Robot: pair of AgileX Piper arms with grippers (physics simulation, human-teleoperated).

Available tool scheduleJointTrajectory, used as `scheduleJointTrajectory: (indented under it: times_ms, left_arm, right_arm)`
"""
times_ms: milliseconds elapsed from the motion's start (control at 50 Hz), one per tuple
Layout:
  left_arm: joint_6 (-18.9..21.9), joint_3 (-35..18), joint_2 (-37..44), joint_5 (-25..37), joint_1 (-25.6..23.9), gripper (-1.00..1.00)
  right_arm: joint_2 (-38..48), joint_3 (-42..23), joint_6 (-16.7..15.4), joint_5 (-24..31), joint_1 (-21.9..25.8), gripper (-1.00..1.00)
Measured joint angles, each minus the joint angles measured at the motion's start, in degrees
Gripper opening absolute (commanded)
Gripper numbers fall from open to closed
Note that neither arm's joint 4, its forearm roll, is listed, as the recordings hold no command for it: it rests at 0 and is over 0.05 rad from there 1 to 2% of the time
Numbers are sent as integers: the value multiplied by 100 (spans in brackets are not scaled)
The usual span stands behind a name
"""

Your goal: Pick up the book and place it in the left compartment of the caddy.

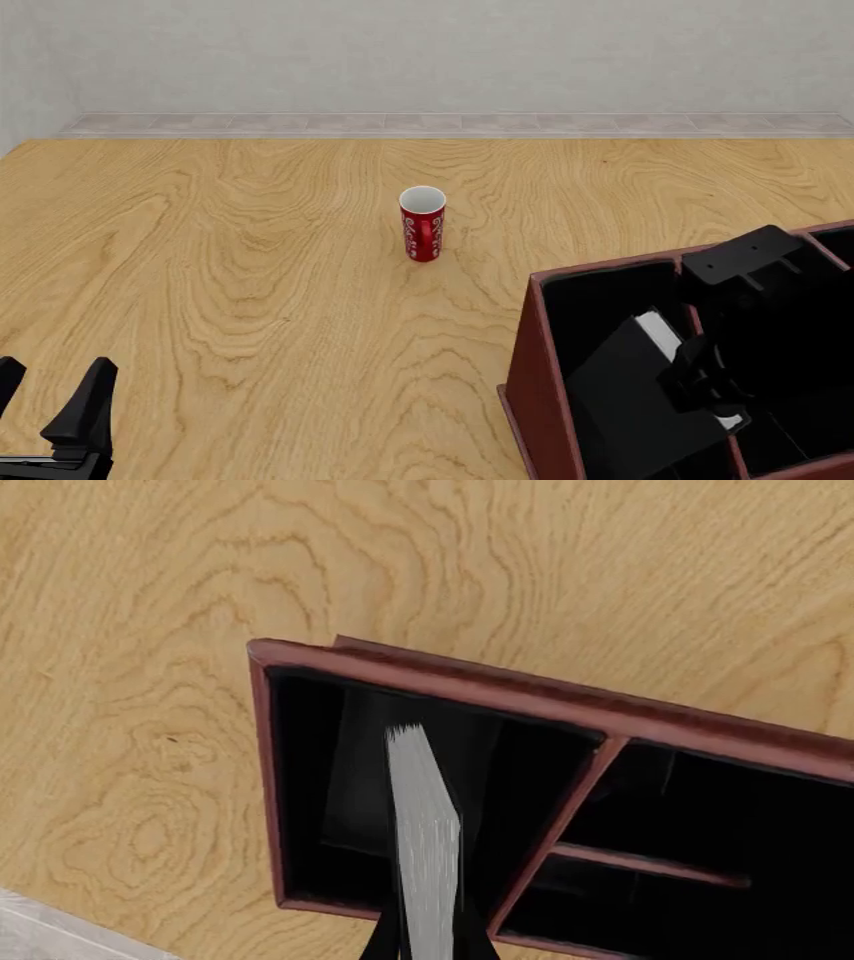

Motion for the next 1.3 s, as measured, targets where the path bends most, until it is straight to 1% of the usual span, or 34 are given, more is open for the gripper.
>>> scheduleJointTrajectory:
  times_ms: [240,920,1300]
  left_arm:
    - [0,0,0,0,0,100]
    - [0,0,0,0,0,100]
    - [0,0,0,0,0,100]
  right_arm:
    - [55,84,38,-81,23,-100]
    - [459,594,182,-810,120,-100]
    - [618,750,217,-1067,141,-100]
